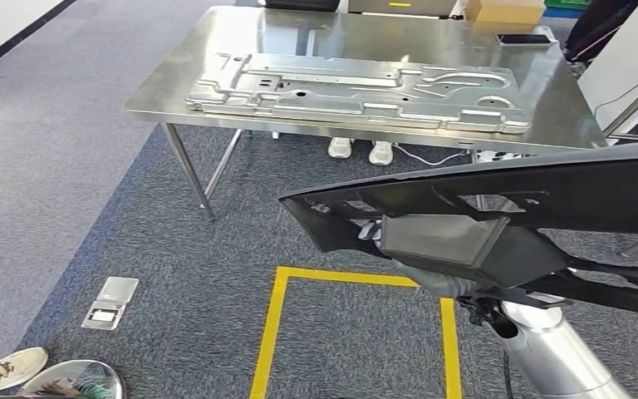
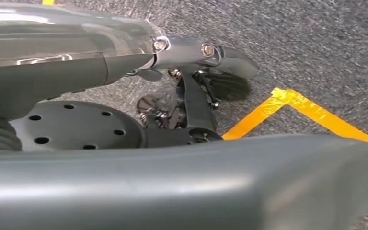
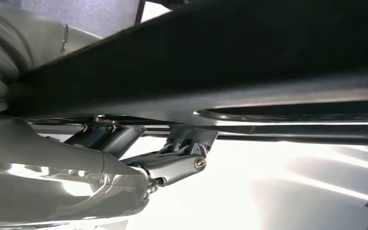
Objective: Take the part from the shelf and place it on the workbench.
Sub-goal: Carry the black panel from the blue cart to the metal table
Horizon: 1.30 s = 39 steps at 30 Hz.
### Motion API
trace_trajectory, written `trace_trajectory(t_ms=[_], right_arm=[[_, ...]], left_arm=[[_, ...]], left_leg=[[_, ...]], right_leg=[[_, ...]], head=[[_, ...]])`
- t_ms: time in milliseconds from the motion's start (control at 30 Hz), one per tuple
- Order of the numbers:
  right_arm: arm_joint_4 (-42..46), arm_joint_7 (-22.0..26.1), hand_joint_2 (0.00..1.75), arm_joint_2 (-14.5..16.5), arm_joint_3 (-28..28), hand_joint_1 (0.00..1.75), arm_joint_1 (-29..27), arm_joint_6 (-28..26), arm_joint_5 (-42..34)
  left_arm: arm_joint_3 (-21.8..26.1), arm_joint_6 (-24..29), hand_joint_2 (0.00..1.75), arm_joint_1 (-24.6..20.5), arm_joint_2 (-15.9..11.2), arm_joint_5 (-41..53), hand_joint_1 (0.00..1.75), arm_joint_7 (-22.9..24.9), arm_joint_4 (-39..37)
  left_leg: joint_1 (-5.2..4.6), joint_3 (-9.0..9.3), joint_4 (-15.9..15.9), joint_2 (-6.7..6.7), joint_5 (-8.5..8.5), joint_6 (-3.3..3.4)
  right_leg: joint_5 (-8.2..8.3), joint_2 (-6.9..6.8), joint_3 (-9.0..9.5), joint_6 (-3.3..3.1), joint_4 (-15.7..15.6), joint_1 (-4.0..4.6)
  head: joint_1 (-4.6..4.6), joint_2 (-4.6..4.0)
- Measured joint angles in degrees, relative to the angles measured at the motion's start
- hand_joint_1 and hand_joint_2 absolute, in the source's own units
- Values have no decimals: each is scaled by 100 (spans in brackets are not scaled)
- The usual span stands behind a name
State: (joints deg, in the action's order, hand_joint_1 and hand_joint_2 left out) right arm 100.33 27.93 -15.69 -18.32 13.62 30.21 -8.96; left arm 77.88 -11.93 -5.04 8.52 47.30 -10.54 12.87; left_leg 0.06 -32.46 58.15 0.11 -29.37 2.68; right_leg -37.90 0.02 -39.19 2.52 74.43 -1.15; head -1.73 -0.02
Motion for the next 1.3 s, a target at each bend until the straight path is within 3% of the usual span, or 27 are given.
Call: trace_trajectory(t_ms=[33,100,167,267,333,433,467,500,533,600,667,767,833,867,933,1000,1033,1067,1133,1167,1300], right_arm=[[-1,0,175,0,0,175,-2,0,0],[-2,0,175,0,1,175,9,0,0],[-2,0,175,0,1,175,18,0,-1],[1,0,175,0,2,175,12,0,-2],[4,0,175,1,2,175,22,0,-2],[5,0,175,2,-2,175,25,0,0],[4,0,175,2,-3,175,22,0,0],[4,0,175,2,-4,175,19,0,0],[4,0,175,2,-5,175,19,0,0],[5,1,175,2,-6,175,24,0,-1],[6,1,175,2,-5,175,28,0,-2],[8,0,175,2,-4,175,25,0,-2],[12,1,175,2,2,175,34,0,-2],[13,2,175,2,4,175,37,0,-2],[7,1,175,1,3,175,26,0,-1],[1,0,175,1,2,175,3,0,0],[1,0,175,1,2,175,-3,0,0],[1,0,175,0,2,175,-4,0,0],[1,0,175,1,1,175,4,0,0],[1,0,175,2,1,175,5,0,0],[4,0,175,2,2,175,-5,0,-1]], left_arm=[[0,0,175,0,0,0,0,0,0],[0,0,175,-2,1,0,0,0,0],[0,0,175,-6,2,0,0,0,0],[0,0,175,-6,2,0,0,0,0],[0,0,175,-12,2,0,0,-1,0],[0,0,175,-8,2,2,0,0,0],[0,0,175,-2,2,2,0,1,0],[0,0,175,4,2,1,0,1,0],[0,0,175,7,2,1,0,1,0],[0,0,175,6,0,0,0,0,0],[0,0,175,1,-10,1,0,-1,0],[0,0,175,-5,-17,1,0,0,0],[0,0,175,-5,-17,1,0,-1,0],[0,0,175,-5,-16,1,0,-2,0],[0,0,175,-6,-14,1,0,-1,0],[0,0,175,1,-10,1,0,2,0],[0,0,175,2,-10,1,0,2,0],[0,0,175,2,-9,0,0,2,0],[0,0,175,-3,-7,0,0,2,0],[0,0,175,-4,-6,0,0,2,0],[0,0,175,0,-5,1,0,2,0]], left_leg=[[0,8,3,-1,-3,-2],[-5,25,20,-5,-25,-26],[-28,7,57,-11,-49,-70],[-29,-24,80,-13,-57,-127],[-15,-87,247,-14,-194,-181],[20,-521,1226,-14,-697,-261],[26,-665,1534,-14,-794,-272],[27,-727,1655,-14,-780,-273],[25,-688,1553,-15,-658,-262],[7,-376,843,-20,-242,-193],[-30,-122,260,-28,-5,-111],[-51,-72,100,-27,-14,-49],[-22,-52,42,-15,3,-19],[-8,-41,16,-8,16,-6],[-9,-43,13,1,20,5],[-8,-43,16,7,19,7],[-6,-39,19,9,18,5],[0,-31,26,8,13,-2],[-4,-31,64,2,-14,-41],[-14,-45,87,-2,-26,-66],[-18,-73,125,-8,-49,-141]], right_leg=[[154,-1,72,5,-160,-3],[561,-6,413,4,-896,-6],[739,-1,644,-31,-1445,-1],[732,14,654,-118,-1531,10],[744,3,657,-187,-1539,-8],[743,-20,655,-244,-1542,-13],[742,-23,656,-246,-1542,-9],[740,-22,660,-249,-1541,-4],[738,-18,668,-249,-1541,1],[727,-9,691,-247,-1542,8],[719,-2,684,-224,-1538,18],[718,-2,655,-140,-1538,15],[608,-1,621,-84,-1426,15],[468,0,543,-65,-1230,14],[98,1,227,-41,-518,11],[-54,0,-19,-15,24,5],[37,-2,-1,-4,-7,-2],[228,-4,129,7,-280,-12],[600,-11,491,18,-1073,-26],[693,-8,611,3,-1354,-27],[706,11,656,-125,-1507,-10]], head=[[0,0],[0,0],[-1,0],[-2,0],[-3,0],[-4,0],[-4,0],[-4,0],[-4,0],[-4,0],[-4,0],[-4,0],[-2,0],[-2,0],[0,0],[0,0],[0,0],[0,0],[1,0],[0,0],[-4,1]])
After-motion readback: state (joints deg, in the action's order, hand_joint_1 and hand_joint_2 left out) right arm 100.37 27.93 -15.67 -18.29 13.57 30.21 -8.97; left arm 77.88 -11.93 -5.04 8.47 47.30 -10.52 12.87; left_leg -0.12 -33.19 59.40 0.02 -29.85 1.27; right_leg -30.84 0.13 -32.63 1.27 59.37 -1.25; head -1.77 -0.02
